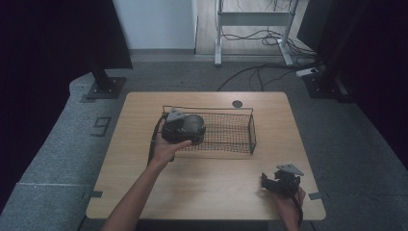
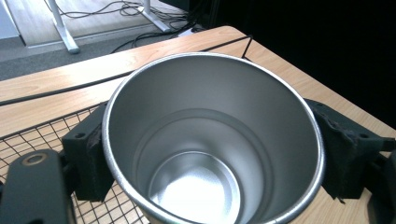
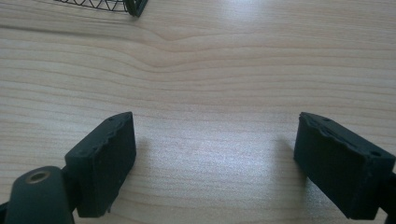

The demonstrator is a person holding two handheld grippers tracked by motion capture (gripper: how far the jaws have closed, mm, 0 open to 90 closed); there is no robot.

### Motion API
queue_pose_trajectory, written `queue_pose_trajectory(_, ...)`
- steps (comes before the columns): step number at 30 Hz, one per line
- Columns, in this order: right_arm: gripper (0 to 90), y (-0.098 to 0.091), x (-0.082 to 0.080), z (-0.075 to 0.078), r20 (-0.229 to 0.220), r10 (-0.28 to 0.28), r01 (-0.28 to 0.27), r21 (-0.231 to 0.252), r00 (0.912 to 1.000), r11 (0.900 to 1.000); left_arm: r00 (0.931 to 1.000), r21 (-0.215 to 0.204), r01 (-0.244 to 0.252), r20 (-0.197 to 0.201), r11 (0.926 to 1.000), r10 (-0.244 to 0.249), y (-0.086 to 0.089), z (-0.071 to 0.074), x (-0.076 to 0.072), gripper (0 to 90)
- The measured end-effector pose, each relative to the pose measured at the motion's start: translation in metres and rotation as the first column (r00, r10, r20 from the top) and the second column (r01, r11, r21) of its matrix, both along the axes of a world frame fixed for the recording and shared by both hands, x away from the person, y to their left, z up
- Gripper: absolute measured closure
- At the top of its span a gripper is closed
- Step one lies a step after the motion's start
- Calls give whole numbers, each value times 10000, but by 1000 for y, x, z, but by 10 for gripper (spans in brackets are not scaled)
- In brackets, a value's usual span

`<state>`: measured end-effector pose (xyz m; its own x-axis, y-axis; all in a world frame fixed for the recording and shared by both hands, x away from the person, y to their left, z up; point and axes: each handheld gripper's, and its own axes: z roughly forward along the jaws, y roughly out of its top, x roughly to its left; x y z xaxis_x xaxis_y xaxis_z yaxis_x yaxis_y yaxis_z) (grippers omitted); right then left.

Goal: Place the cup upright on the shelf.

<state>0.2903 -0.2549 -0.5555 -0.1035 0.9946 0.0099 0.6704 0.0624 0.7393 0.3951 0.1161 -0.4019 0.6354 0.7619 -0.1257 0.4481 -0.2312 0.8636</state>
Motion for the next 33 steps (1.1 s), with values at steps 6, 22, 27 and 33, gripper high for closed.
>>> queue_pose_trajectory(6,130,0,0,0,2,-5,5,-3,10000,10000,10000,-72,-59,-28,10000,59,-1,1,6,151)
queue_pose_trajectory(22,131,0,0,0,-14,-4,4,19,10000,10000,9988,-58,-364,-322,9993,362,0,-9,31,151)
queue_pose_trajectory(27,131,0,0,0,-13,-2,2,20,10000,10000,9982,-16,-401,-448,9992,400,-2,-15,39,151)
queue_pose_trajectory(33,131,0,0,0,-13,-1,1,19,10000,10000,9965,-52,-434,-716,9990,429,-5,-27,48,151)
